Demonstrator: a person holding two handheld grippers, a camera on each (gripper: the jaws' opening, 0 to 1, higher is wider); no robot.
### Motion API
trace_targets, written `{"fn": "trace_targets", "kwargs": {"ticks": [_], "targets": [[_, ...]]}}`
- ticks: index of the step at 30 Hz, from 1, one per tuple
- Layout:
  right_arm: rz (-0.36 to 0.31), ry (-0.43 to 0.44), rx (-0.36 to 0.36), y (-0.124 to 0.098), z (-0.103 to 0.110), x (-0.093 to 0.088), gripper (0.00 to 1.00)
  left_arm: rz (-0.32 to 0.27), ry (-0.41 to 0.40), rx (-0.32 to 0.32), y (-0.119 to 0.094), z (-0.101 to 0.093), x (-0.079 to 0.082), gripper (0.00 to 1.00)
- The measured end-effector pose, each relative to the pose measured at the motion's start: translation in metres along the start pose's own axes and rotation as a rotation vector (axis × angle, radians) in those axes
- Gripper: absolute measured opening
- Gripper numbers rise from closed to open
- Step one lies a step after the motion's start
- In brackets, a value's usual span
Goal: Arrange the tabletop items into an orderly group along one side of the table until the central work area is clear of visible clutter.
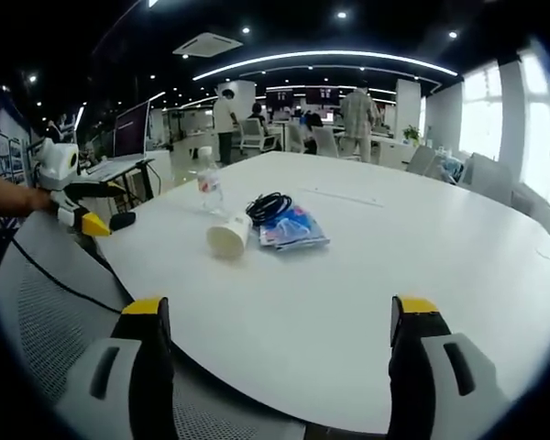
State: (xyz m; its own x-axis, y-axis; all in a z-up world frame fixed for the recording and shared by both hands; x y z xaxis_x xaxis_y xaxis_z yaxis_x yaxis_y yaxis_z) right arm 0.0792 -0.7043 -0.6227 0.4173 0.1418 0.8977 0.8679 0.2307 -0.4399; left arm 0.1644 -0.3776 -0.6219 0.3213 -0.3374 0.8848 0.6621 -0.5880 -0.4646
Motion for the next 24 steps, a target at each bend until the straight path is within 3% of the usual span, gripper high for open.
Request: {"fn": "trace_targets", "kwargs": {"ticks": [7, 9, 12, 17, 19, 22, 24], "targets": [[0.015, -0.008, -0.018, 0.0, -0.002, -0.001, 1.0, -0.015, 0.004, -0.008, 0.0, -0.002, 0.002, 1.0], [0.046, -0.004, -0.025, 0.0, -0.004, -0.003, 1.0, -0.019, 0.013, -0.004, 0.0, -0.001, 0.003, 1.0], [0.07, 0.007, -0.045, 0.0, -0.008, -0.003, 0.99, 0.021, 0.036, -0.005, 0.001, -0.003, -0.001, 1.0], [0.048, 0.023, -0.097, -0.002, -0.014, 0.0, 0.99, -0.032, 0.034, -0.003, 0.0, -0.003, 0.006, 1.0], [0.039, 0.037, -0.114, -0.002, -0.018, -0.001, 0.99, -0.01, 0.08, 0.022, 0.001, -0.001, 0.004, 1.0], [0.021, 0.043, -0.132, -0.003, -0.022, -0.001, 0.99, 0.049, 0.096, -0.009, 0.004, -0.008, -0.002, 1.0], [0.018, 0.053, -0.127, -0.003, -0.021, 0.0, 0.98, 0.035, 0.117, -0.013, 0.004, -0.008, 0.0, 1.0]]}}
Point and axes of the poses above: the point that each gripper's makers call its tool centre point, and the gripper's own axes: y roughly forward along the fingers, z roughly to its left, x roughly out of its top, the point moved 4 cm from there along -y, roughly backward along the fingers, and after that the axes turned 1 degree about -z, right-handed, at the moved point
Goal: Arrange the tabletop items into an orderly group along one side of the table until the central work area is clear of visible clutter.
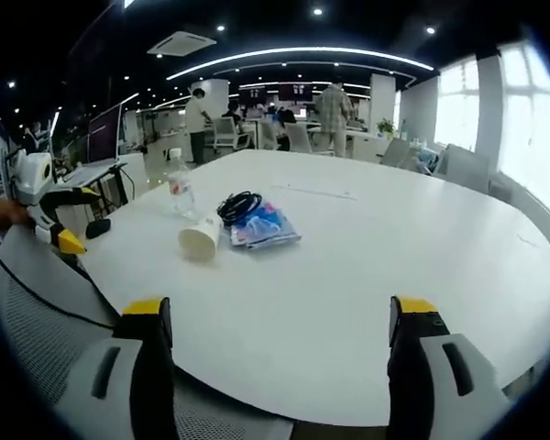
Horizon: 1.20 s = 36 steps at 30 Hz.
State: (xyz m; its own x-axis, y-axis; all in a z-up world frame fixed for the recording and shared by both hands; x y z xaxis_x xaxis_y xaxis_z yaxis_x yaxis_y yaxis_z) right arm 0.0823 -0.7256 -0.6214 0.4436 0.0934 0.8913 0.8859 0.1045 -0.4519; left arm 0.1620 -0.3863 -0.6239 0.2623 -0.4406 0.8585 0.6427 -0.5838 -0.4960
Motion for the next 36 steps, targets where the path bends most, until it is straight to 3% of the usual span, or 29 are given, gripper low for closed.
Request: {"fn": "trace_targets", "kwargs": {"ticks": [8, 12, 16, 24, 29, 32, 36], "targets": [[-0.032, -0.026, -0.018, -0.0005, -0.0027, 0.005, 0.97, -0.088, -0.051, -0.038, -0.0014, -0.0019, 0.0108, 1.0], [-0.023, -0.013, -0.022, 0.0004, -0.0042, 0.0035, 0.96, -0.06, -0.05, -0.04, 0.0006, -0.0021, 0.0074, 1.0], [-0.002, -0.009, -0.018, 0.0021, -0.0046, 0.0006, 0.94, -0.084, -0.059, -0.029, 0.0002, 0.0002, 0.0101, 1.0], [0.018, -0.013, -0.004, 0.0034, -0.0018, -0.0006, 0.9, -0.058, -0.067, -0.032, 0.0029, 0.0012, 0.0054, 1.0], [0.022, -0.012, -0.019, 0.0026, -0.0033, 0.0, 0.9, -0.053, -0.053, -0.052, 0.0031, -0.0021, 0.0054, 0.99], [0.023, -0.022, -0.028, 0.0022, -0.0042, 0.0006, 0.9, -0.066, -0.021, -0.02, 0.0022, 0.0015, 0.0081, 1.0], [0.029, -0.032, -0.038, 0.0019, -0.0055, 0.0005, 0.89, -0.065, -0.02, -0.023, 0.0024, 0.0006, 0.0082, 1.0]]}}
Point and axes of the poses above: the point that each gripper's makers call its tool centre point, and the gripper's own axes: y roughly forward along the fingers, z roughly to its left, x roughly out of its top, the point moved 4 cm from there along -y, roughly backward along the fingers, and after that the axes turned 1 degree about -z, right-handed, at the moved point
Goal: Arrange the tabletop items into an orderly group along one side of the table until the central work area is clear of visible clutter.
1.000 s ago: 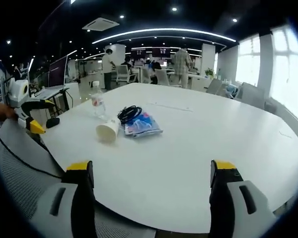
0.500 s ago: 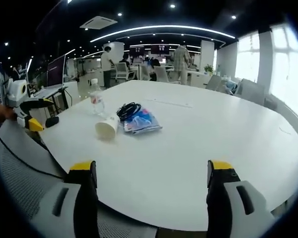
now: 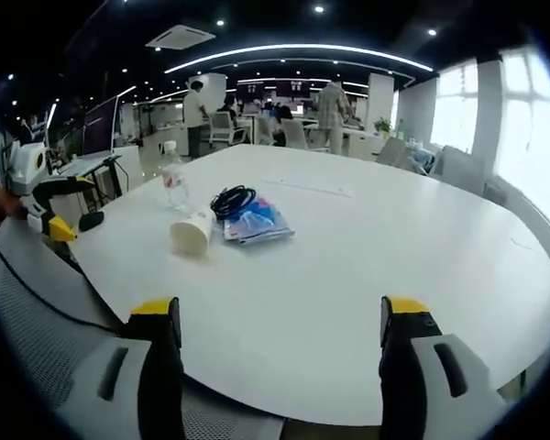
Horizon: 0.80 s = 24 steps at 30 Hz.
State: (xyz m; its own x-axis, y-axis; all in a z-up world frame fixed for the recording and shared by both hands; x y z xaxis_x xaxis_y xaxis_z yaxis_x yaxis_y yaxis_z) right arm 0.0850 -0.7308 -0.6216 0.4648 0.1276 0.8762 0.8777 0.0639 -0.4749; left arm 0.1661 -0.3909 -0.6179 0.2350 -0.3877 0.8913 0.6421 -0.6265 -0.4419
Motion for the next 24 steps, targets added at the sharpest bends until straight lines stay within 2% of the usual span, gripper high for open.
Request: {"fn": "trace_targets", "kwargs": {"ticks": [3, 9, 12, 13, 19, 21, 24], "targets": [[0.0, 0.002, -0.006, 0.0, -0.001, 0.0, 0.88, 0.021, -0.008, -0.021, 0.001, -0.003, -0.003, 0.99], [0.017, -0.013, 0.001, 0.001, 0.0, -0.002, 0.87, 0.023, -0.007, -0.012, 0.0, 0.0, -0.004, 0.97], [0.025, -0.016, 0.002, 0.001, 0.0, -0.003, 0.87, -0.003, -0.001, 0.011, -0.002, 0.003, 0.0, 0.95], [0.022, -0.014, 0.0, 0.001, 0.0, -0.002, 0.87, -0.017, -0.027, 0.007, -0.002, 0.002, 0.002, 0.95], [0.027, -0.026, -0.008, 0.0, -0.001, -0.002, 0.87, 0.003, -0.021, -0.003, 0.0, -0.002, 0.003, 1.0], [0.035, -0.03, -0.01, 0.0, -0.001, -0.003, 0.87, -0.02, -0.057, -0.029, -0.001, -0.006, 0.006, 1.0], [0.03, -0.04, -0.012, 0.0, -0.002, -0.003, 0.88, -0.028, -0.054, -0.028, -0.001, -0.006, 0.008, 1.0]]}}
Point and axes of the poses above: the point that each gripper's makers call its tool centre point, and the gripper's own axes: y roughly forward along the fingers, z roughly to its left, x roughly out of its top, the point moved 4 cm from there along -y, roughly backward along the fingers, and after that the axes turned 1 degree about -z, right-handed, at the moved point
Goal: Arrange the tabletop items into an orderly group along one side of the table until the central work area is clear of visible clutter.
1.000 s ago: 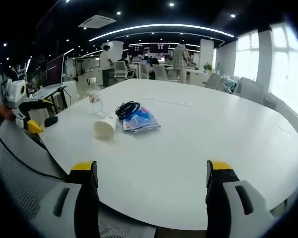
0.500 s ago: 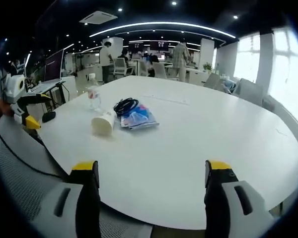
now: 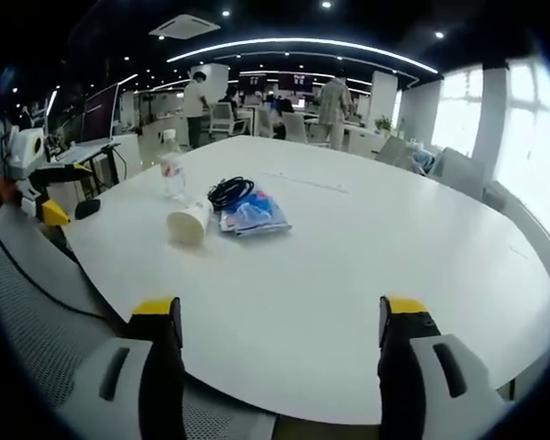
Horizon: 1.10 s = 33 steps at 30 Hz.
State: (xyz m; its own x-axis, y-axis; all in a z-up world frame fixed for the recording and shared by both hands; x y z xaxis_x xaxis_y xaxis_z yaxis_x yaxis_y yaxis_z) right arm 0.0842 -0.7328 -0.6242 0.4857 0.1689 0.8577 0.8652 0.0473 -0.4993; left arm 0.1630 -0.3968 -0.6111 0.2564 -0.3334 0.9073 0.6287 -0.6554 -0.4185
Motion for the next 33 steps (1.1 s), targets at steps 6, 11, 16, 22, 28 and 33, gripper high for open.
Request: {"fn": "trace_targets", "kwargs": {"ticks": [6, 11, 16, 22, 28, 33], "targets": [[0.0, 0.004, 0.001, 0.001, -0.001, -0.002, 0.95, 0.052, 0.028, 0.005, 0.0, 0.0, -0.006, 1.0], [0.013, -0.007, 0.003, 0.002, -0.002, -0.003, 0.99, 0.092, 0.03, 0.003, 0.001, 0.0, -0.013, 1.0], [0.017, -0.075, -0.003, 0.014, -0.01, 0.015, 1.0, 0.092, 0.044, 0.017, 0.0, 0.004, -0.015, 0.98], [-0.058, -0.068, 0.047, 0.038, -0.009, 0.064, 0.99, 0.107, 0.059, 0.031, 0.0, 0.006, -0.017, 0.97], [-0.126, -0.108, 0.102, 0.062, 0.002, 0.105, 0.99, 0.115, 0.041, -0.001, 0.001, 0.002, -0.02, 0.98], [-0.126, -0.156, 0.138, 0.08, 0.009, 0.117, 1.0, 0.118, 0.041, -0.012, 0.001, 0.001, -0.021, 1.0]]}}
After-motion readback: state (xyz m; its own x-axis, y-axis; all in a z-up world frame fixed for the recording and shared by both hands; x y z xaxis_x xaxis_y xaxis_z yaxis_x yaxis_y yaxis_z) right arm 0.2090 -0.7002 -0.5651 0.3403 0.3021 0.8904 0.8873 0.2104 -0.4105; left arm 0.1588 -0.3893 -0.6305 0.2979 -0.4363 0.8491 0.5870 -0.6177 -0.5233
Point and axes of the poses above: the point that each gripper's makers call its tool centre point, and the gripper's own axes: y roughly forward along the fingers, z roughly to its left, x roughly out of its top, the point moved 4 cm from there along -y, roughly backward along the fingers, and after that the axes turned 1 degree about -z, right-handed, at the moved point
